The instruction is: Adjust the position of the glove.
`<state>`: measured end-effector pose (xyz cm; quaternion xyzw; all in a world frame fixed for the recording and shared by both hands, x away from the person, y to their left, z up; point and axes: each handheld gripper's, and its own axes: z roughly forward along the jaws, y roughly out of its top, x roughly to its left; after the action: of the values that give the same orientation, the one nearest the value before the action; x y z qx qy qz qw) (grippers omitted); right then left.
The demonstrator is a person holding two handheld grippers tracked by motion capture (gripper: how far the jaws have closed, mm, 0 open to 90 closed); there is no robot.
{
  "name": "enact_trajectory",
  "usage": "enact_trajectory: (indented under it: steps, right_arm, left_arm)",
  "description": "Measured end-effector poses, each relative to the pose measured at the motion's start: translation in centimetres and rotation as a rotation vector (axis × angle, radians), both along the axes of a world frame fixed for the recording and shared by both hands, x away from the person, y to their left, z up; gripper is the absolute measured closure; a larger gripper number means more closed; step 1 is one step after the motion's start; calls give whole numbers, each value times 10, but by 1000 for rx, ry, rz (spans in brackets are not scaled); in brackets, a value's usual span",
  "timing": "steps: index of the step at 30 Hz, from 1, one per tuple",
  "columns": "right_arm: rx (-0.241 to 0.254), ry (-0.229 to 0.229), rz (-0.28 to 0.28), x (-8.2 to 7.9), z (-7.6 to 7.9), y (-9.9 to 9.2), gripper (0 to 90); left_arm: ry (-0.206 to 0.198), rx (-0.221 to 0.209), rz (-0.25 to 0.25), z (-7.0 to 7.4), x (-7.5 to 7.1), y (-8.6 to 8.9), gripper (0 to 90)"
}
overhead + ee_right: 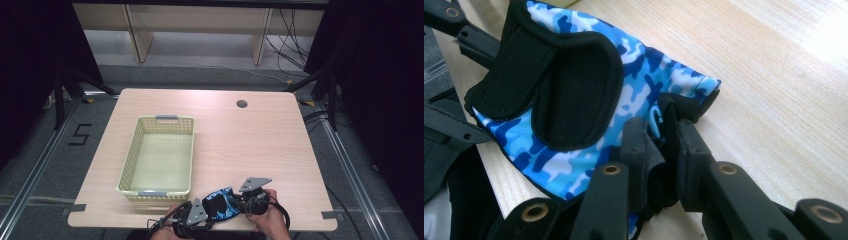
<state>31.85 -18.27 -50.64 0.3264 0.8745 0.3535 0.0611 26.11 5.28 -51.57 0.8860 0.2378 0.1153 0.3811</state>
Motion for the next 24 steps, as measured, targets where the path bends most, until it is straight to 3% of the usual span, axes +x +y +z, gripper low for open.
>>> enact_trajectory:
  steps: [1, 4, 5, 6, 7, 8, 9, 10, 11, 14, 15, 16, 18, 21, 23, 24]
  right_arm:
    - [5, -22, 4, 0, -2, 1, 786]
    - [5, -22, 0, 0, -2, 1, 789]
    - [4, -16, -12, -1, -1, 1, 792]
    - [4, -16, -12, -1, -1, 1, 792]
    - [-8, -1, -7, -1, 0, 0, 794]
    - [6, -16, -16, -2, -1, 1, 798]
    - [1, 4, -18, -2, 0, 1, 800]
    - [5, -16, -23, -2, -1, 1, 802]
    - [5, 17, -28, -3, 1, 0, 805]
    - [0, -1, -22, -3, 0, 0, 806]
    - [3, 5, -23, -3, 1, 0, 806]
    - [5, -2, -24, -3, 1, 0, 807]
    - [10, 17, -30, -4, 3, 0, 809]
    - [44, 3, -37, -4, 5, 0, 814]
    - [38, 2, -35, -4, 6, -1, 814]
    - [49, 4, -41, -4, 8, -1, 815]
  left_arm:
    - [5, -23, 2, -1, 0, 1, 610]
    - [-17, -12, 0, -1, -1, 1, 629]
    - [-2, -36, -13, -1, -2, 0, 673]
    - [-16, -24, -10, 0, -2, 2, 673]
    - [-12, -44, -10, 0, -2, 2, 702]
    - [-26, -31, -11, 2, -2, 3, 733]
    - [-24, -31, -13, 2, -3, 3, 745]
    - [-27, -47, -11, 1, -4, 2, 755]
    - [-28, -49, -19, 1, -4, 3, 771]
    - [-42, -43, -34, 2, -4, 3, 784]
    - [-28, -55, -24, 2, -4, 3, 785]
    - [-40, -38, -24, 2, -4, 4, 788]
    - [-48, -42, -22, 3, -5, 4, 792]
    - [-61, -49, -21, 6, -6, 5, 823]
    - [-57, -61, -27, 8, -6, 6, 824]
    - [-56, -46, -22, 10, -6, 7, 824]
